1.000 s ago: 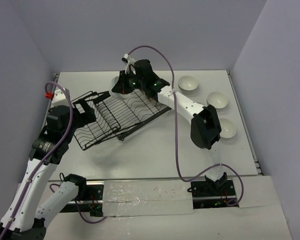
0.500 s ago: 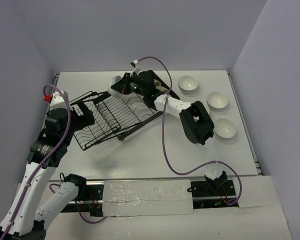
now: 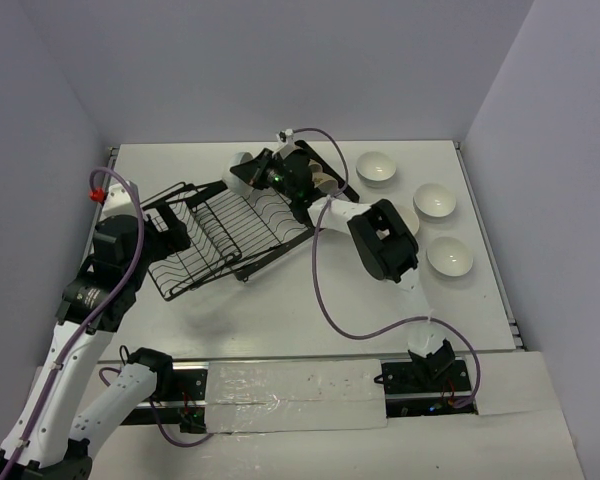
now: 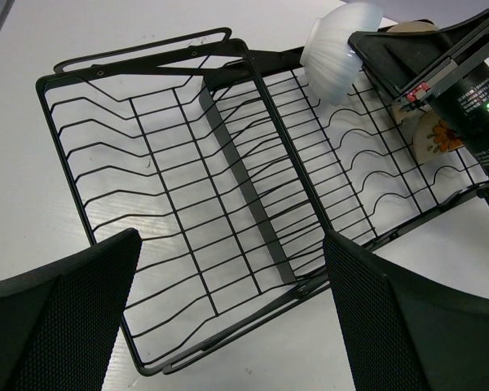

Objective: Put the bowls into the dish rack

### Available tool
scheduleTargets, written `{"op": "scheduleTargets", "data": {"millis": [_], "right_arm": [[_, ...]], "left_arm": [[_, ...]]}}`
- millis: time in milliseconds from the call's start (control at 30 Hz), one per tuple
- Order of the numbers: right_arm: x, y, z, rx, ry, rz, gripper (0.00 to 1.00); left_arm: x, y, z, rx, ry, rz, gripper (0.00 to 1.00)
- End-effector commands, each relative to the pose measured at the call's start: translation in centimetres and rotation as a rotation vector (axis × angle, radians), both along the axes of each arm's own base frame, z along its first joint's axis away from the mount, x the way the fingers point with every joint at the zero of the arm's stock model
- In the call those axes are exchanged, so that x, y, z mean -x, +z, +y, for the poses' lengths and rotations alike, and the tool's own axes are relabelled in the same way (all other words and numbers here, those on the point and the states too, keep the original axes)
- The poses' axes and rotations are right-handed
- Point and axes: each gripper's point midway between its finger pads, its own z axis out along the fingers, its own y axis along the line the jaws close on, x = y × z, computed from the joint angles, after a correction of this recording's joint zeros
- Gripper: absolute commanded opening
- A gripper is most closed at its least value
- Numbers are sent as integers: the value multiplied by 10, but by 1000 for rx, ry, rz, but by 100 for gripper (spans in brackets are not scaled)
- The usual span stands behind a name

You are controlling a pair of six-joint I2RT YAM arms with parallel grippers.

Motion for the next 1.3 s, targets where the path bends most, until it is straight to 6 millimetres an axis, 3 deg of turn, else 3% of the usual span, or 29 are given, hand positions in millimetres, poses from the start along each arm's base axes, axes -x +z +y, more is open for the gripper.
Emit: {"op": "scheduleTargets", "data": {"millis": [0, 533, 800, 1267], "right_arm": [[-11, 48, -12, -157, -53, -114, 0], [-7, 19, -5, -233, 22, -46, 0], [-1, 19, 4, -291, 95, -43, 0], [10, 7, -11, -339, 113, -25, 0]], "left_arm": [[0, 5, 0, -5, 1, -11, 99], [-3, 3, -3, -1, -12, -4, 99], [-2, 3, -2, 0, -9, -1, 99], [-4, 0, -5, 10, -18, 2, 99]]}}
